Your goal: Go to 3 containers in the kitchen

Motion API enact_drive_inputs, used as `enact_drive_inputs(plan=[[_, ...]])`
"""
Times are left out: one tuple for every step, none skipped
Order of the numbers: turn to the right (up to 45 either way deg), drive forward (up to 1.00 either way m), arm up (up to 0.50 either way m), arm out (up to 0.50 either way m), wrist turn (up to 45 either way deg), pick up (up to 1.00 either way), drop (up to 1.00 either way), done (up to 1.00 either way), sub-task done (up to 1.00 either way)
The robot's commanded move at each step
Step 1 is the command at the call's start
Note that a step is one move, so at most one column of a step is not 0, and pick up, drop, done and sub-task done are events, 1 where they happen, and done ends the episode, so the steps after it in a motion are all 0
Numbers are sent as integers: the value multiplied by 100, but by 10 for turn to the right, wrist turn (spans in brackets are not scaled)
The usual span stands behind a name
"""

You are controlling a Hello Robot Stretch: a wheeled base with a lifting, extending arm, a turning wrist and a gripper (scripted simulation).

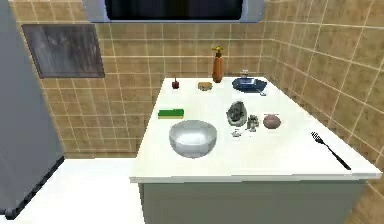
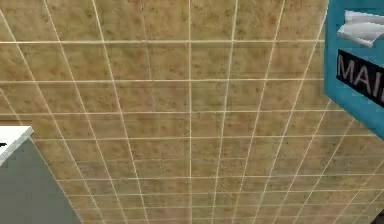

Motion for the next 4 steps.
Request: enact_drive_inputs(plan=[[-450,0,0,0,0,0,0,0,0],[-330,0,0,0,0,0,0,0,0],[0,45,0,0,0,0,0,0,0],[420,0,0,0,0,0,0,0,0]])
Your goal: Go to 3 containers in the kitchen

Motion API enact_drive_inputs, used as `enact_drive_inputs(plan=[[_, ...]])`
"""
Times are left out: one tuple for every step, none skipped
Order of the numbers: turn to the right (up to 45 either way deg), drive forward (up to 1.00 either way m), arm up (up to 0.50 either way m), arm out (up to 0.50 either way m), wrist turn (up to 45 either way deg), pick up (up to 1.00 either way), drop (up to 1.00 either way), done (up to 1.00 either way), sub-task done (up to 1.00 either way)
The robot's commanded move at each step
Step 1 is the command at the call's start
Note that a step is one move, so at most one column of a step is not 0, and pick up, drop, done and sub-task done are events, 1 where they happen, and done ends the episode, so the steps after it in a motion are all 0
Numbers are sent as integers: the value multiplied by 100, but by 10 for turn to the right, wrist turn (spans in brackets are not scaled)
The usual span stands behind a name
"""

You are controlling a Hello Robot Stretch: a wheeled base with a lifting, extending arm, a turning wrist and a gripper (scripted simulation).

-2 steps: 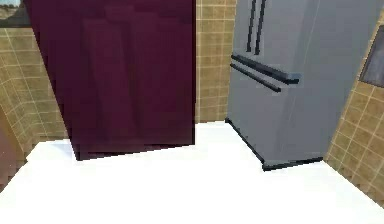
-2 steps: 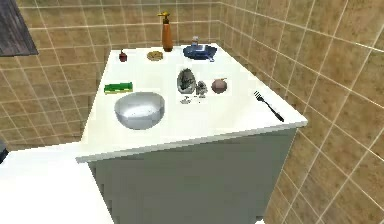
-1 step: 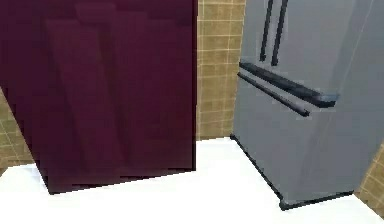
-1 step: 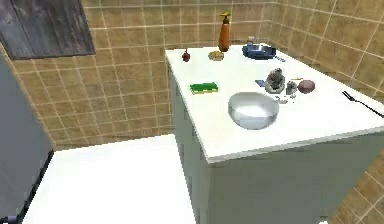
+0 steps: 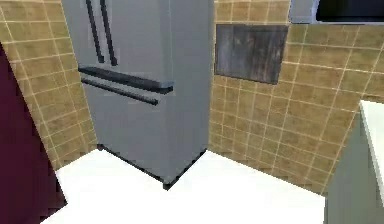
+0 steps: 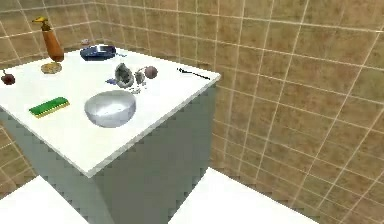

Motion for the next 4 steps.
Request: enact_drive_inputs(plan=[[0,55,0,0,0,0,0,0,0],[330,0,0,0,0,0,0,0,0],[0,60,0,0,0,0,0,0,0],[450,0,0,0,0,0,0,0,0]])
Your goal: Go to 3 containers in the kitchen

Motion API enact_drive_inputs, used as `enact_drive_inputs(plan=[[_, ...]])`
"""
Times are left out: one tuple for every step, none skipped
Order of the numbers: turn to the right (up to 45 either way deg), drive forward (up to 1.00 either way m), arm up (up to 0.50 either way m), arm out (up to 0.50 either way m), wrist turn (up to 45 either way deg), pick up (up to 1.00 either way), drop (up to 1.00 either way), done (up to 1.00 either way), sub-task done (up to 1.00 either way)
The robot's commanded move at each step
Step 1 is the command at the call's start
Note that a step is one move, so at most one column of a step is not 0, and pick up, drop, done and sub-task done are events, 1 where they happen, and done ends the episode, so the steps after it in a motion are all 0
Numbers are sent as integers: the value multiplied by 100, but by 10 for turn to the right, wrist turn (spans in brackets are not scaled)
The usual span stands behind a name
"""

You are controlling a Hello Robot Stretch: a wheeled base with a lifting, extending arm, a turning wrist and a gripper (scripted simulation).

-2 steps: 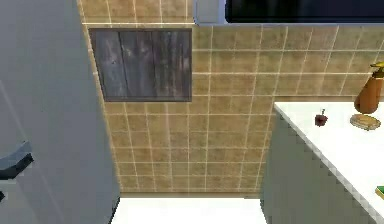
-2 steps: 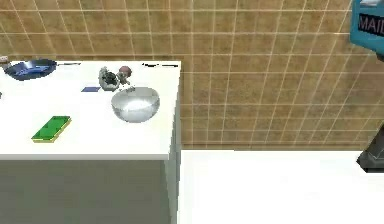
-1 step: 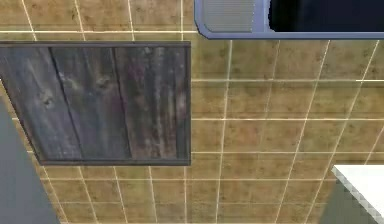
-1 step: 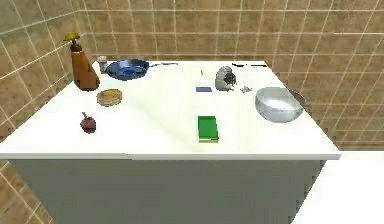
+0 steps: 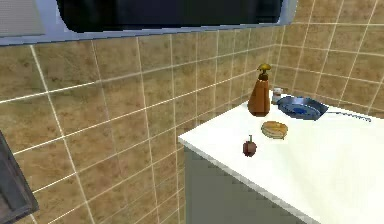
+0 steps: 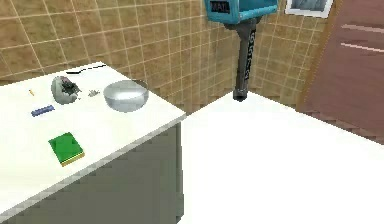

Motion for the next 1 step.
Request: enact_drive_inputs(plan=[[180,0,0,0,0,0,0,0,0]])
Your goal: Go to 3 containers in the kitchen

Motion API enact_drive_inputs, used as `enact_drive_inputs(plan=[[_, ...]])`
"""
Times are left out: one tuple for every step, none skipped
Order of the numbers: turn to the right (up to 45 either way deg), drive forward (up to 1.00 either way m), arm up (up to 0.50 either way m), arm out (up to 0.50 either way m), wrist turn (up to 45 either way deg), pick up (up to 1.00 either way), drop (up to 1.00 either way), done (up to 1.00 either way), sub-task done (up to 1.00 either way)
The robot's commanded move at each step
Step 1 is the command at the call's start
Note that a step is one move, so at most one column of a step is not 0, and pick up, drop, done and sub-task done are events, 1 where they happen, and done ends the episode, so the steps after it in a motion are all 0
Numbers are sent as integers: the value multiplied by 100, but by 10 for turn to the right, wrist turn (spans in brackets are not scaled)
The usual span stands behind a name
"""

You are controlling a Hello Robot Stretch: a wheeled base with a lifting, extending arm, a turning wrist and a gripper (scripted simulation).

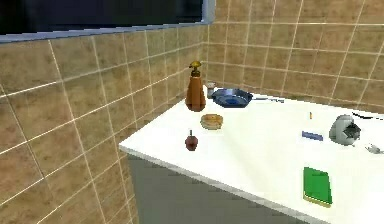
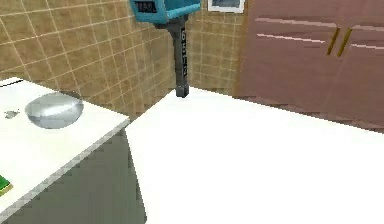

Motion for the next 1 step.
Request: enact_drive_inputs(plan=[[0,0,0,0,0,0,0,100,0]])
